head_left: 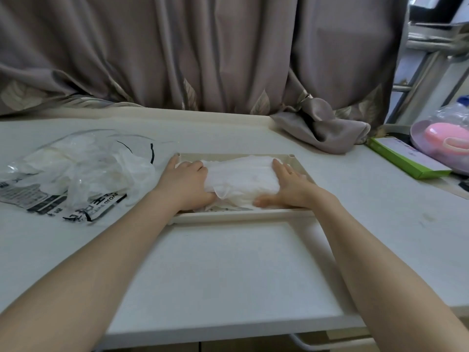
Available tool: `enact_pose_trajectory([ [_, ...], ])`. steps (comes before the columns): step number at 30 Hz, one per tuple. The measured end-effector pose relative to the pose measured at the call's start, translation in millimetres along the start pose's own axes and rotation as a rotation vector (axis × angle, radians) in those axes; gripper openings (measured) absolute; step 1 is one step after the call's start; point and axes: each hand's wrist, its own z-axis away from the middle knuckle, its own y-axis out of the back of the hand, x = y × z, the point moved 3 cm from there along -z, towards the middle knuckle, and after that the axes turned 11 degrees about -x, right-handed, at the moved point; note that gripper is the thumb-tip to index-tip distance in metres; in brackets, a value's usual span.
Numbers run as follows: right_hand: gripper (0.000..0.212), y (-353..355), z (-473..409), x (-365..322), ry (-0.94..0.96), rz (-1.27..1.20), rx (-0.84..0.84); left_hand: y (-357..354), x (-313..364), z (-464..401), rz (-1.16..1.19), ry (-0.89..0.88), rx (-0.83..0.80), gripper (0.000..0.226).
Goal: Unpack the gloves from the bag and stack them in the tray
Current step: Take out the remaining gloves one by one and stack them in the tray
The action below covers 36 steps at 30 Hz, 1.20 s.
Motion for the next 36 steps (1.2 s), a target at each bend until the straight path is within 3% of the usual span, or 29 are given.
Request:
enact_pose_trajectory([
  [5, 0.105, 2, 11, -11, 0.157, -0.330, 0.059, -5, -11, 6, 0.154, 0.061, 0.002, 0.066],
  [8, 0.083, 8, 21, -24, 0.098, -0.272, 0.056, -3, -15, 15, 0.358, -0.003, -0.040, 0.080],
  [10, 0.078, 17, 30, -45, 0.084, -0.164, 0.198, 4, -17, 29, 0.539, -0.063, -0.065, 0.087],
  [12, 0.067, 21, 42, -78, 0.178, -0.225, 0.347, 14, -24, 45, 0.637, -0.097, 0.044, 0.081],
  [15, 0.036, 10, 56, -140, 0.486, -0.223, 0.477, 30, -46, 63, 0.719, -0.077, 0.389, 0.054],
  [17, 0.023, -2, 59, -182, 0.631, -0.182, 0.440, 29, -69, 72, 0.634, -0.014, 0.560, 0.046],
  [19, 0.019, -13, 54, -210, 0.655, -0.220, 0.327, 20, -88, 74, 0.511, 0.076, 0.646, 0.042],
  [23, 0.023, -31, 21, -245, 0.518, -0.385, 0.156, -1, -125, 75, 0.589, 0.303, 0.557, 0.021],
  [27, 0.035, -54, -12, -255, 0.371, -0.142, 0.198, -15, -135, 62, 0.635, 0.340, 0.395, 0.032],
  [30, 0.029, -65, -25, -259, 0.341, 0.003, 0.235, -21, -134, 56, 0.653, 0.330, 0.299, 0.041],
  [32, 0.014, -64, -30, -257, 0.340, -0.071, 0.231, -19, -132, 55, 0.663, 0.353, 0.303, 0.043],
  [36, 0.018, -59, -27, -250, 0.410, -0.319, 0.230, -20, -129, 56, 0.645, 0.378, 0.268, 0.045],
])
